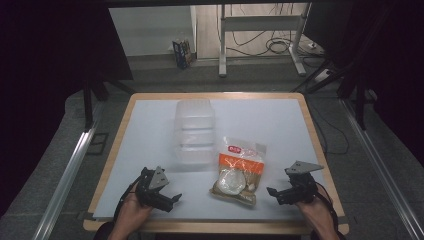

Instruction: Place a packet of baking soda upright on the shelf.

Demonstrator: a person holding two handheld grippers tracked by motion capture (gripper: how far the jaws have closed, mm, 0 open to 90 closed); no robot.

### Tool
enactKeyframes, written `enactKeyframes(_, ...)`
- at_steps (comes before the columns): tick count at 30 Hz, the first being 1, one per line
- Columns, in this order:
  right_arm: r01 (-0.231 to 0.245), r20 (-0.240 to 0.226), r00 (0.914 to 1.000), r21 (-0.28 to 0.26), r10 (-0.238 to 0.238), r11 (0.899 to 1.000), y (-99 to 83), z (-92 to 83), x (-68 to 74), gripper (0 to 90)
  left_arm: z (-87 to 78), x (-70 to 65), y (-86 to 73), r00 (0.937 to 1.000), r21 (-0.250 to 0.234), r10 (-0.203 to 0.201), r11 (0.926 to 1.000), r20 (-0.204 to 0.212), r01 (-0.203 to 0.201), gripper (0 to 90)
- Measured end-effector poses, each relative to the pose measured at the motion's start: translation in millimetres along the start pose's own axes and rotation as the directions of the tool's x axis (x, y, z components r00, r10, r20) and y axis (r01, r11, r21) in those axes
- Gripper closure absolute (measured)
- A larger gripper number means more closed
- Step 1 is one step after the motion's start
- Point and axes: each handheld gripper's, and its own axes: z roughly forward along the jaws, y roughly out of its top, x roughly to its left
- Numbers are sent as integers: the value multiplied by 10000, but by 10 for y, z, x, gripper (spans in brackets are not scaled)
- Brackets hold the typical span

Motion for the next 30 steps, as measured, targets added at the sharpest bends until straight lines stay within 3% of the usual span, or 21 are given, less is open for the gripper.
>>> enactKeyframes(8,196,142,9997,234,-199,9995,-18,33,-44,16,1,-1,-8,10000,8,30,10000,16,-30,0)
enactKeyframes(13,-39,73,10000,417,36,9991,-23,41,-58,22,6,-12,-4,10000,41,97,9999,22,-97,0)
enactKeyframes(30,-343,-44,9994,-62,343,9994,18,45,12,19,7,-17,-6,9998,121,181,9998,-11,-181,0)
